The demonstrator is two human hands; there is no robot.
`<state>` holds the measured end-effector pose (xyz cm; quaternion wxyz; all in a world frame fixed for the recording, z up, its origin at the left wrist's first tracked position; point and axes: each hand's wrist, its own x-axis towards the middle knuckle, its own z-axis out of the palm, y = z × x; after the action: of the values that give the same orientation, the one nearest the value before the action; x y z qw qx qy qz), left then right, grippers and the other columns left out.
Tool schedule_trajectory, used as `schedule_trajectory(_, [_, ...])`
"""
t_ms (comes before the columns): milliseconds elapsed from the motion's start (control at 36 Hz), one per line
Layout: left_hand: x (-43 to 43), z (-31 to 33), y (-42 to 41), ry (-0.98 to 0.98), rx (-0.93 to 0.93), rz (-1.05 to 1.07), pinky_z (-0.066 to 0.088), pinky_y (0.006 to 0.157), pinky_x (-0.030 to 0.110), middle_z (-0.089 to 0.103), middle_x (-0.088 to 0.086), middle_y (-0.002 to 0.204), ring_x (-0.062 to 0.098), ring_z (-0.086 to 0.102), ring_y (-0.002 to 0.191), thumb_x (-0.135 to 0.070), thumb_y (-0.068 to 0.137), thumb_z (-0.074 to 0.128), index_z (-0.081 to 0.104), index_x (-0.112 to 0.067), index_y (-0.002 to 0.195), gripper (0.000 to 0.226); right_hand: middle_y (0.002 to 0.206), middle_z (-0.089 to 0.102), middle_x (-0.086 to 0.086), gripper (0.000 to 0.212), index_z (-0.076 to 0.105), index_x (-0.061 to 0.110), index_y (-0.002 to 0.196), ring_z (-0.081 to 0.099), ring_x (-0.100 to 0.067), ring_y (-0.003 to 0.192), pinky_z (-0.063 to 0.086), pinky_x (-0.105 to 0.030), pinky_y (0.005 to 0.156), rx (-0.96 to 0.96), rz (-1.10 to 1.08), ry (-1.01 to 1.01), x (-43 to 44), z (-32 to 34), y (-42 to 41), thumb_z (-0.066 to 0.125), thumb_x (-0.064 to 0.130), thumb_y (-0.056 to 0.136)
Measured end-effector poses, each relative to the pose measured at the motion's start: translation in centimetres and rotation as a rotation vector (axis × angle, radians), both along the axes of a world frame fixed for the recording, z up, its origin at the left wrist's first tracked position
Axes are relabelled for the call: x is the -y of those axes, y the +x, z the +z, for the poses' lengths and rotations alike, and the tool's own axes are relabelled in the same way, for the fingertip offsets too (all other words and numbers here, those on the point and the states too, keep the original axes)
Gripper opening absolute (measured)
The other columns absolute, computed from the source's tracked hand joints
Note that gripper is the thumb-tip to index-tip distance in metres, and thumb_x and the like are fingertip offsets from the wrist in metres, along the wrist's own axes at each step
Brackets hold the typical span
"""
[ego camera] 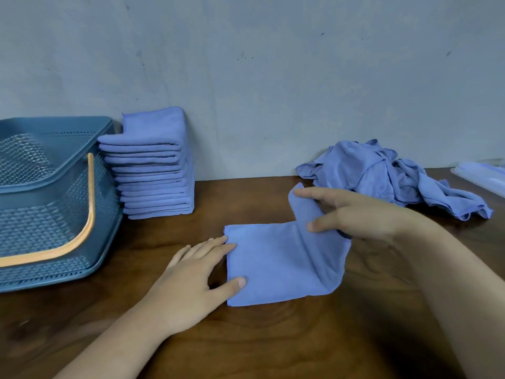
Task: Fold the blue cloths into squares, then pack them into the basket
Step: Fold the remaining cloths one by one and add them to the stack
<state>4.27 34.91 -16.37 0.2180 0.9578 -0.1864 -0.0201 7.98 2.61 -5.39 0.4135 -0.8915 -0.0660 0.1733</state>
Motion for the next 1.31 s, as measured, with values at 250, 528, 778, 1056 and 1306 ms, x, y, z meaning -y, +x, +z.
schedule_trajectory(250, [-0.2,0.2,0.1,0.006,0.006,0.005,0.001,0.132,0.036,0.009,-0.032,0.170,-0.008,0.001,0.157,-0.087,0.092,0.037,0.019,-0.050,0.163,0.083,0.080,0.050,-0.014,0.069,0.037,0.016,0.158,0.047,-0.023,0.065,0.047,-0.032,0.059,-0.088,-0.003,0.057,-8.8,-2.8,-0.3,0.064,0.006,0.095])
schedule_trajectory(528, [-0.5,-0.3,0.1,0.018,0.011,0.017,0.001,0.132,0.036,0.009,-0.031,0.170,-0.009,0.000,0.156,-0.087,0.091,0.038,0.019,-0.049,0.163,0.084,0.076,0.068,-0.006,0.082,0.033,0.052,0.158,0.066,-0.015,0.069,0.063,-0.037,0.079,-0.049,-0.031,0.137,-10.1,-6.8,-0.2,0.069,0.018,0.093])
schedule_trajectory(778, [-0.5,-0.2,0.3,0.023,0.016,0.019,-0.001,0.132,0.035,0.009,-0.032,0.170,-0.008,-0.001,0.157,-0.084,0.093,0.039,0.019,-0.048,0.164,0.083,0.089,0.073,-0.004,0.081,0.035,0.052,0.158,0.070,-0.014,0.071,0.064,-0.037,0.082,0.011,0.005,0.144,-11.1,-6.8,-0.6,0.074,0.020,0.094])
schedule_trajectory(1056, [-0.6,0.0,0.0,0.014,-0.002,-0.007,-0.002,0.132,0.033,0.009,-0.029,0.170,-0.012,-0.003,0.153,-0.082,0.087,0.032,0.013,-0.050,0.164,0.086,0.120,0.073,0.017,0.050,0.070,0.043,0.123,0.073,-0.007,0.104,0.060,-0.028,0.081,0.405,-0.176,0.285,-5.2,-5.6,-0.1,0.057,-0.001,0.102])
schedule_trajectory(1306, [-0.7,-0.1,0.4,0.004,-0.011,0.001,0.000,0.132,0.032,0.011,-0.031,0.170,-0.011,-0.002,0.155,-0.080,0.085,0.031,0.014,-0.051,0.163,0.085,0.136,0.058,0.035,0.033,0.065,0.040,0.137,0.046,0.011,0.134,0.037,-0.011,0.109,0.572,0.074,-0.202,-4.1,-10.0,0.3,0.057,0.031,0.107])
